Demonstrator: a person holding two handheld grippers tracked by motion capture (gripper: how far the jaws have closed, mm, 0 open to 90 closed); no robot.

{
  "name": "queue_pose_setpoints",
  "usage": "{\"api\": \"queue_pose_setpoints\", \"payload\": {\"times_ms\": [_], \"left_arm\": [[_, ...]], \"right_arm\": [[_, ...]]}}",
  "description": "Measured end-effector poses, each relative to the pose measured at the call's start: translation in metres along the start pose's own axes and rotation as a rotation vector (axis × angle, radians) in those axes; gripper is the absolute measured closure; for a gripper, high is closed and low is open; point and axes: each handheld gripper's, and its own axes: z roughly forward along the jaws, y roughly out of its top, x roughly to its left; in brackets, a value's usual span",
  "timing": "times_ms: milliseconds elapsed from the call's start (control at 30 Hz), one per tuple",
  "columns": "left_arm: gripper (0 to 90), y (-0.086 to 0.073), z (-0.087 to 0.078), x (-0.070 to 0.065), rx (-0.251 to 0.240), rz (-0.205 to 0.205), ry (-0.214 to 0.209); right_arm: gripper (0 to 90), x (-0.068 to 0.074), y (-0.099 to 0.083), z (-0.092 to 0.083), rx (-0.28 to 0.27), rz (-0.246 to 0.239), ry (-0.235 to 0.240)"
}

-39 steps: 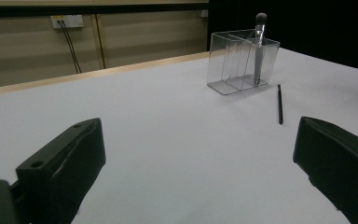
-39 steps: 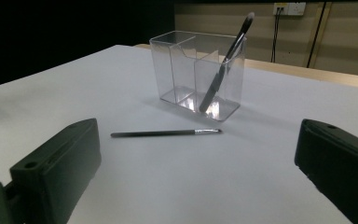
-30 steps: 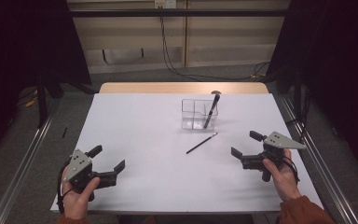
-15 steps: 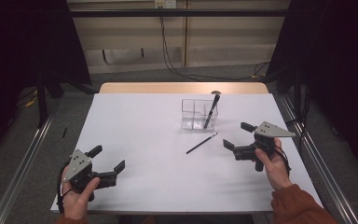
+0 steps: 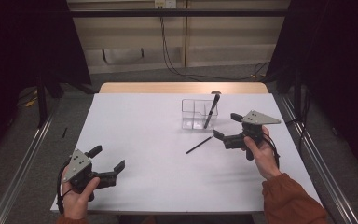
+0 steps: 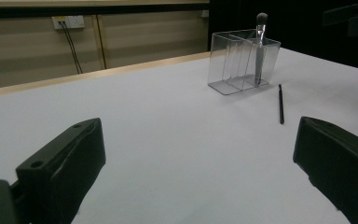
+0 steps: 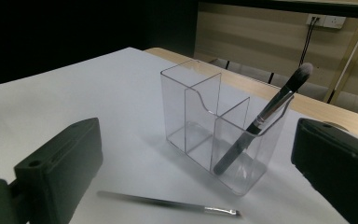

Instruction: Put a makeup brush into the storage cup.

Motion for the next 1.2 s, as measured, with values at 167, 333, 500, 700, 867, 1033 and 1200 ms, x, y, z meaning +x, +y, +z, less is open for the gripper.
{"api": "queue_pose_setpoints", "payload": {"times_ms": [167,333,500,700,867,1033,1200], "left_arm": [[2.3,0.000,0.000,0.000,0.000,0.000,-0.001],[2.3,0.000,0.000,0.000,0.000,0.000,-0.001],[2.3,0.000,0.000,0.000,0.000,0.002,-0.001],[2.3,0.000,0.000,0.000,0.000,0.001,-0.001],[2.3,0.000,0.000,0.000,0.001,0.001,-0.002],[2.3,0.000,0.000,0.000,0.001,0.004,-0.001],[2.3,0.000,0.000,0.000,0.001,0.003,-0.002]], "right_arm": [[2.5,-0.002,0.005,0.009,0.005,0.007,0.011],[2.8,-0.003,0.006,0.011,0.049,0.013,0.038],[3.4,-0.007,0.014,0.011,0.061,0.013,0.046],[4.4,-0.010,0.015,0.015,0.123,0.001,0.065],[4.5,-0.011,0.016,0.021,0.194,-0.012,0.099],[4.6,-0.011,0.019,0.024,0.269,-0.029,0.128],[5.2,-0.014,0.021,0.028,0.353,-0.033,0.160]]}}
